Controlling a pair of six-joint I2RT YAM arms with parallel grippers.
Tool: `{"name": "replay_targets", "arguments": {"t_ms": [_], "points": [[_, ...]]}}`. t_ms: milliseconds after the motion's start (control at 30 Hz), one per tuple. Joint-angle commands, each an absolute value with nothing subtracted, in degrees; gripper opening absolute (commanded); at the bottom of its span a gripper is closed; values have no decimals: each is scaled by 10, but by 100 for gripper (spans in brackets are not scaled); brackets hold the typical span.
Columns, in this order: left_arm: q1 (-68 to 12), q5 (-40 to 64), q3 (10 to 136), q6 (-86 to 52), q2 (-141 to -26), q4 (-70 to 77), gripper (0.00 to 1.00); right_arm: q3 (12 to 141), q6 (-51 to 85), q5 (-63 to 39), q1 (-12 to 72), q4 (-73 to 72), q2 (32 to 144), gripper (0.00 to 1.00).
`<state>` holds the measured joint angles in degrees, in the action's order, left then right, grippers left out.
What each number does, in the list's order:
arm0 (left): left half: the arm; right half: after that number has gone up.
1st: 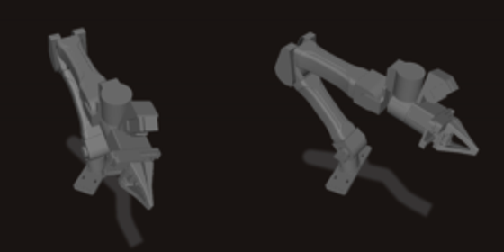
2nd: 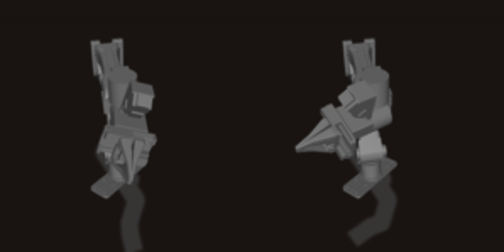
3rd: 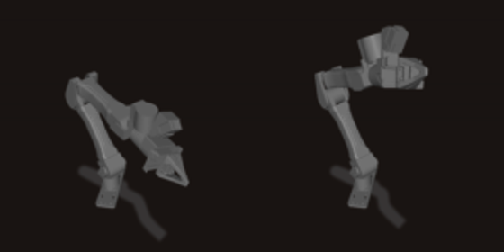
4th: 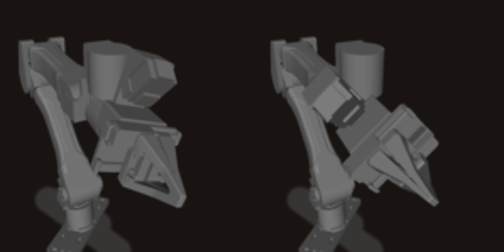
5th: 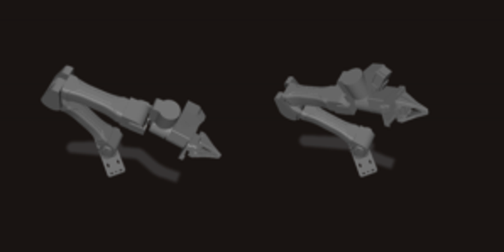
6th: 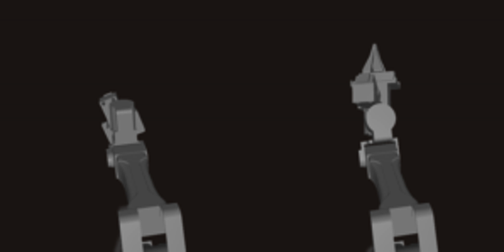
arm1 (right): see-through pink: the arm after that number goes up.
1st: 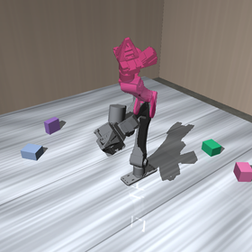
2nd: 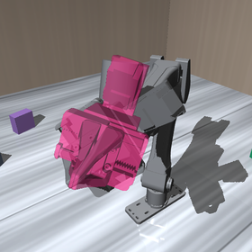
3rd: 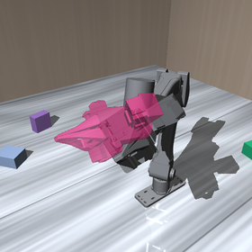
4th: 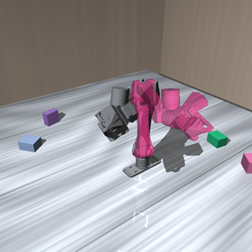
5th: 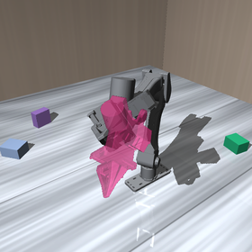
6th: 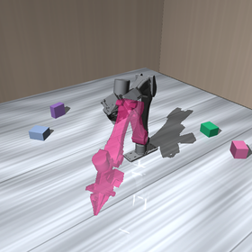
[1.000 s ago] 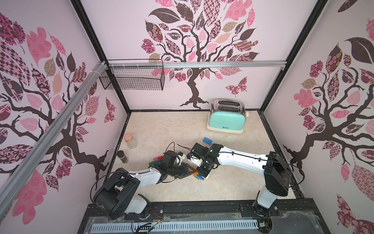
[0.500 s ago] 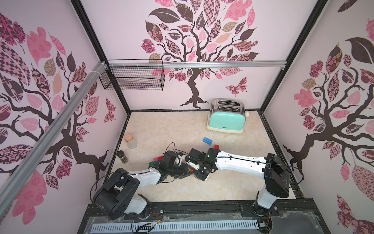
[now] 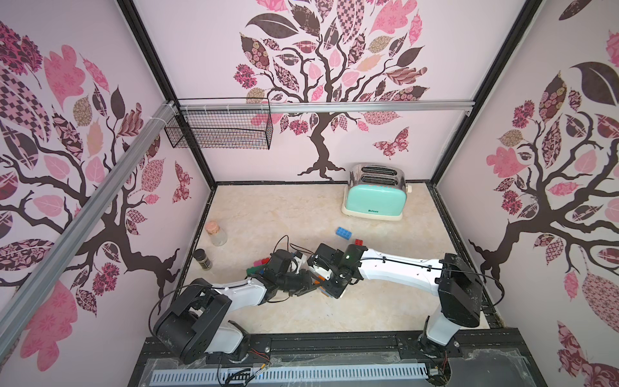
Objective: Assemble a heart with lego
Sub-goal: Assemble the lego brick with the lego brick.
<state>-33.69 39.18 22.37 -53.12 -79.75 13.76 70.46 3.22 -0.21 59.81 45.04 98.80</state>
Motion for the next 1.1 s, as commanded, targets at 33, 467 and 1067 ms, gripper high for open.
{"name": "replay_targets", "arguments": {"t_ms": [33, 467, 1067], "points": [[-337, 381, 218, -536, -784, 123, 47, 657, 36, -3, 593, 454, 1050, 26], [-296, 387, 226, -541, -671, 17, 56, 727, 15, -17, 583, 485, 1027, 36], [-251, 364, 244, -479, -623, -99, 56, 796, -10, -15, 572, 505, 992, 64]]}}
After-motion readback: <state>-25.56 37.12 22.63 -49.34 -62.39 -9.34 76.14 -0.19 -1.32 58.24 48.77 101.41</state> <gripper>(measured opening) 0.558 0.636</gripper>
